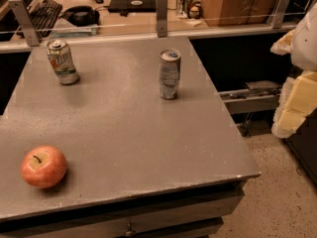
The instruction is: Knock 7up can over
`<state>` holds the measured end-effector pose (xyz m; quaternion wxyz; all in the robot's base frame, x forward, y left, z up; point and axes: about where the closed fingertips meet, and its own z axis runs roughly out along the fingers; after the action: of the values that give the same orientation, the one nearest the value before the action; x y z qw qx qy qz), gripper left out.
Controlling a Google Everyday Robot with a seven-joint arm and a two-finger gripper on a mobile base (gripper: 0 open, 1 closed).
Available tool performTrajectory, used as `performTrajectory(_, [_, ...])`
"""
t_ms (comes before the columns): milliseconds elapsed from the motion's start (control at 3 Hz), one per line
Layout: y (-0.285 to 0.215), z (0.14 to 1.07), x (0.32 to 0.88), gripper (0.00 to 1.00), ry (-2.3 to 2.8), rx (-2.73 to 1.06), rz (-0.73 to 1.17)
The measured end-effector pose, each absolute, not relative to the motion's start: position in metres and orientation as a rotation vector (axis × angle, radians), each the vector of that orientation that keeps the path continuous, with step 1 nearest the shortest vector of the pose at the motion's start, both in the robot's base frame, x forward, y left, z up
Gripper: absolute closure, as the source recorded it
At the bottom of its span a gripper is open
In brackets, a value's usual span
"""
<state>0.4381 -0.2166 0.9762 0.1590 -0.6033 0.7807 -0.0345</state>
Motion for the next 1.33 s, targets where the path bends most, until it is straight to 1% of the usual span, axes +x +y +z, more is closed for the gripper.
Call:
performTrajectory(333, [-0.217, 0.976, 0.438, 0.0, 2.231, -1.725, -0.099])
performTrajectory(667, [-0.185, 0.969, 0.467, 0.0, 2.148, -1.745, -0.04])
performTrajectory(1000, [-0.106, 0.961, 0.529, 0.0, 1.957, -1.796, 0.088])
performTrajectory(1333, [-0.04, 0.963, 0.573, 0.0, 1.806, -1.83, 0.14])
